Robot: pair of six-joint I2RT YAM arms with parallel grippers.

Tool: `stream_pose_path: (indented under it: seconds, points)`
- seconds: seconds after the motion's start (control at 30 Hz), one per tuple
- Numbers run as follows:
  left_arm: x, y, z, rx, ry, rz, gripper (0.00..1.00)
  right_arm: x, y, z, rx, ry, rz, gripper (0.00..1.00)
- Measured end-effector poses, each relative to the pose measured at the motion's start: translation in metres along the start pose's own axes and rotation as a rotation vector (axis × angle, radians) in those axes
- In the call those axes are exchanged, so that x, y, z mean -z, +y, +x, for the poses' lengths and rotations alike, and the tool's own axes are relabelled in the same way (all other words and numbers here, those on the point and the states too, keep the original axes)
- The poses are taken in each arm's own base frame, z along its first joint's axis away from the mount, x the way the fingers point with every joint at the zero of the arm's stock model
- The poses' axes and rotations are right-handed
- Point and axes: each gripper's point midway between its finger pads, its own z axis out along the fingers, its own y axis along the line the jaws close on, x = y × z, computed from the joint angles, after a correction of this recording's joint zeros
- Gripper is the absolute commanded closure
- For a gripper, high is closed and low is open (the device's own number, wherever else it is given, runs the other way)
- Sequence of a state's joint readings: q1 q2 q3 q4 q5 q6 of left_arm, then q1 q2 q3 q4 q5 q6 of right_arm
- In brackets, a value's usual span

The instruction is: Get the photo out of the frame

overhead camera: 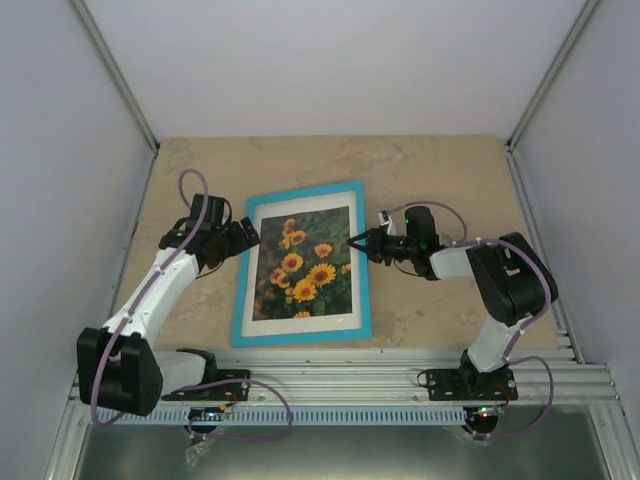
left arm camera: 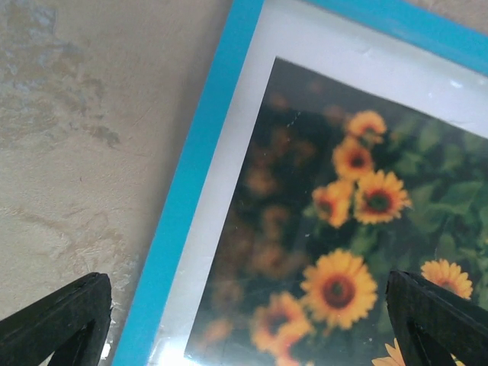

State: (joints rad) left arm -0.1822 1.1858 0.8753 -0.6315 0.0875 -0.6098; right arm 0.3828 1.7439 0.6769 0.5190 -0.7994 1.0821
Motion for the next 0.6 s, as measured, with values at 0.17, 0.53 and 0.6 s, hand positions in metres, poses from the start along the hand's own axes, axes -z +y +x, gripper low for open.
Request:
stream_pose_path:
  seconds: [0.17,0.53,0.6]
  points:
    - [-0.018,0.01,0.004,0.005,0.038,-0.04,0.0,-0.019,-0.007,0.0,-0.013,-0.024,-0.012,1.0]
    - [-0.029,0.033,-0.004,0.002,0.027,-0.121,0.0,-0.058,-0.001,-0.015,-0.011,-0.049,-0.013,0.85]
    - [-0.029,0.037,-0.006,-0.006,0.018,-0.137,0.0,-0.06,-0.002,-0.015,-0.011,-0.049,-0.003,0.79]
